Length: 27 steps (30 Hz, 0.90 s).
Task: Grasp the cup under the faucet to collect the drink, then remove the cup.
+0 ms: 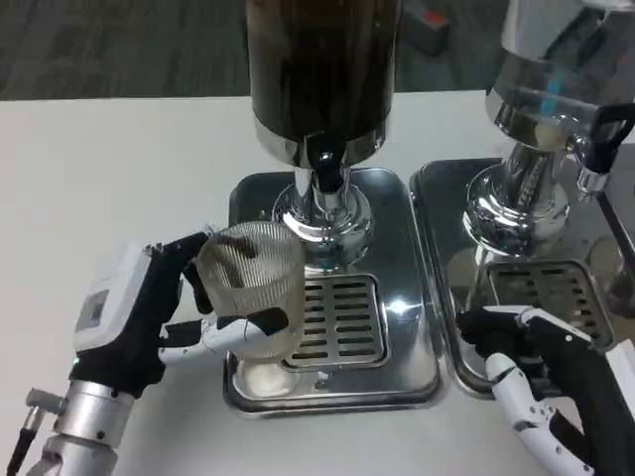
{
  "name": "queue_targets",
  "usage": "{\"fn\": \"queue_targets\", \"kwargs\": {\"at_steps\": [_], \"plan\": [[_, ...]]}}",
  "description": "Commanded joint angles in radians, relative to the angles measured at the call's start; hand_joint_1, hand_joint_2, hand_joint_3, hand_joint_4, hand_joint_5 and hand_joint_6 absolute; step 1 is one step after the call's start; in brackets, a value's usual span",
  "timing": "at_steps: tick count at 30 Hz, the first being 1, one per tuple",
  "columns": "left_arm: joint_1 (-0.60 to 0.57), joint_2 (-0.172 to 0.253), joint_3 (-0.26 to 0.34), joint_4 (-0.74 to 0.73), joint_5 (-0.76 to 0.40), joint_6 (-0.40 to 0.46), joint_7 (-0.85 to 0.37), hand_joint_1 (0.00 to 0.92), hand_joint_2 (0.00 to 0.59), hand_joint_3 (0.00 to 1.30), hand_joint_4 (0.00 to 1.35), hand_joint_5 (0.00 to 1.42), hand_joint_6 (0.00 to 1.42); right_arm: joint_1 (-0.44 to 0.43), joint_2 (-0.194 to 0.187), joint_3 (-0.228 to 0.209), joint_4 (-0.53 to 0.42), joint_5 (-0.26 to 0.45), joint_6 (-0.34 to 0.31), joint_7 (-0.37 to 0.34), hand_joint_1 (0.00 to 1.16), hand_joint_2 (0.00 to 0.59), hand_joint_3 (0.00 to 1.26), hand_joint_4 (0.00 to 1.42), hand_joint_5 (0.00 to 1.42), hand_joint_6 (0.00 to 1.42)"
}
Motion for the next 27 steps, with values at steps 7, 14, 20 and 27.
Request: {"fn": "queue_targets", "kwargs": {"at_steps": [7, 14, 20, 27], "plan": [[-0.078, -0.037, -0.042, 0.079, 0.027, 0.010, 0.033, 0.524, 0.031, 0.75, 0.88, 1.03, 1.42, 0.034, 0.014, 0.005, -0.050, 0.001, -0.011, -0.020, 0.31, 0.478, 0.49, 0.46, 0.44, 0.55], [-0.119, -0.055, -0.069, 0.130, 0.031, 0.025, 0.039, 0.513, 0.029, 0.75, 0.87, 1.03, 1.42, 0.056, 0.021, 0.014, -0.076, -0.007, -0.004, -0.024, 0.36, 0.479, 0.50, 0.47, 0.46, 0.56], [-0.152, -0.079, -0.097, 0.169, 0.036, 0.051, 0.048, 0.495, 0.023, 0.75, 0.87, 1.03, 1.42, 0.068, 0.027, 0.021, -0.099, -0.009, 0.004, -0.021, 0.37, 0.481, 0.51, 0.48, 0.47, 0.57], [-0.176, -0.092, -0.121, 0.199, 0.037, 0.062, 0.052, 0.473, 0.021, 0.74, 0.86, 1.02, 1.42, 0.077, 0.031, 0.025, -0.119, -0.013, 0.013, -0.014, 0.37, 0.482, 0.51, 0.50, 0.47, 0.57]]}}
